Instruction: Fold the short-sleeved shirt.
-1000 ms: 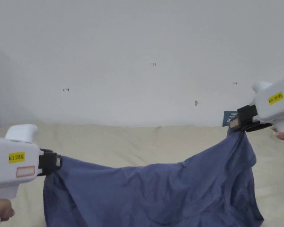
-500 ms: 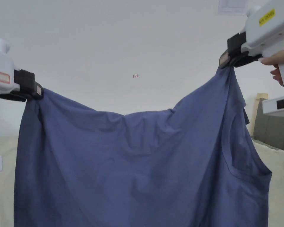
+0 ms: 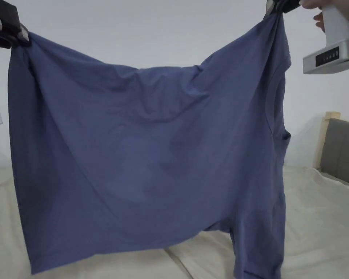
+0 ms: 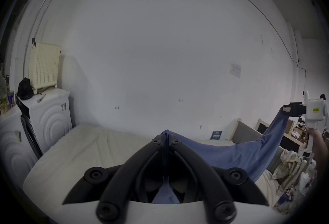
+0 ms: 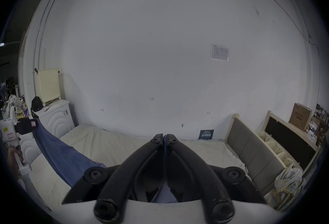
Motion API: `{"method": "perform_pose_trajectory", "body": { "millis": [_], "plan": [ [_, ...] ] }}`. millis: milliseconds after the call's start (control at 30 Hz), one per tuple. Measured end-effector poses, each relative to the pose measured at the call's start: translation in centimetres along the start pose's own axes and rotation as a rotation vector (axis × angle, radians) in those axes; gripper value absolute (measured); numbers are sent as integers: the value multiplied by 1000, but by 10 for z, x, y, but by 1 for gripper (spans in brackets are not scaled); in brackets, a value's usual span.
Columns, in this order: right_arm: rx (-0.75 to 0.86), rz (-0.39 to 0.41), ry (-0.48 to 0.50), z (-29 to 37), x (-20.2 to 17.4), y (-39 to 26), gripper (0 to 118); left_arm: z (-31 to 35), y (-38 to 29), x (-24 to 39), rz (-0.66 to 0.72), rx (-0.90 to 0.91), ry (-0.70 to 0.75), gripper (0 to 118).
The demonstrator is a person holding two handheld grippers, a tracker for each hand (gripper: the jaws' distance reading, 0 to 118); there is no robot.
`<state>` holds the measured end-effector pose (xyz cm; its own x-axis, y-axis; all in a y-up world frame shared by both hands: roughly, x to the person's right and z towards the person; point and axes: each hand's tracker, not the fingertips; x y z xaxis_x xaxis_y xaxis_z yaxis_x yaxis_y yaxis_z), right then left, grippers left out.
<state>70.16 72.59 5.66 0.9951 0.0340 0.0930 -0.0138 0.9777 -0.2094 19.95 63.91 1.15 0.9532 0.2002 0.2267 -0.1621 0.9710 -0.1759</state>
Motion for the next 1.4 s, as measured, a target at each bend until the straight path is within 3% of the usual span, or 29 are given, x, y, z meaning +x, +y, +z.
{"method": "perform_pose_trajectory", "body": {
  "millis": [200,300,367,467,533,567,667,700,767,833,1000,1200,1300,1400],
  "plan": [
    [19,-15,-10,-18,3,-10,1,-12,-6,-6,-45,32,39,3],
    [-16,-20,22,-31,6,-50,1,-17,-41,-20,88,-5,-35,3],
    [-102,-11,50,-46,8,-96,1,-22,-82,-26,138,-73,-69,3],
    [-229,-24,91,-65,9,-188,1,-29,-162,-27,101,-222,-44,3],
    [-290,-62,113,-68,11,-252,1,-30,-220,-30,103,-344,-63,3],
    [-325,-120,136,-62,12,-291,1,-24,-253,-30,105,-401,-64,3],
    [-423,-198,216,-43,18,-381,1,5,-328,-33,121,-438,-79,3],
    [-446,-173,259,-31,17,-405,1,15,-345,-34,118,-462,-102,3],
    [-429,-75,182,2,17,-453,1,48,-381,-31,119,-434,-97,3],
    [-443,-155,231,35,25,-490,1,81,-405,-28,132,-441,-113,3],
    [-351,-252,262,134,27,-506,1,155,-415,-21,66,-402,-106,3],
    [-266,-226,250,223,39,-470,1,227,-380,-16,27,-340,-73,3],
    [-278,-226,261,235,48,-460,1,241,-366,-12,14,-329,-78,3],
    [-364,-175,232,223,41,-465,1,228,-373,-16,-12,-406,-23,3]
  ]
}}
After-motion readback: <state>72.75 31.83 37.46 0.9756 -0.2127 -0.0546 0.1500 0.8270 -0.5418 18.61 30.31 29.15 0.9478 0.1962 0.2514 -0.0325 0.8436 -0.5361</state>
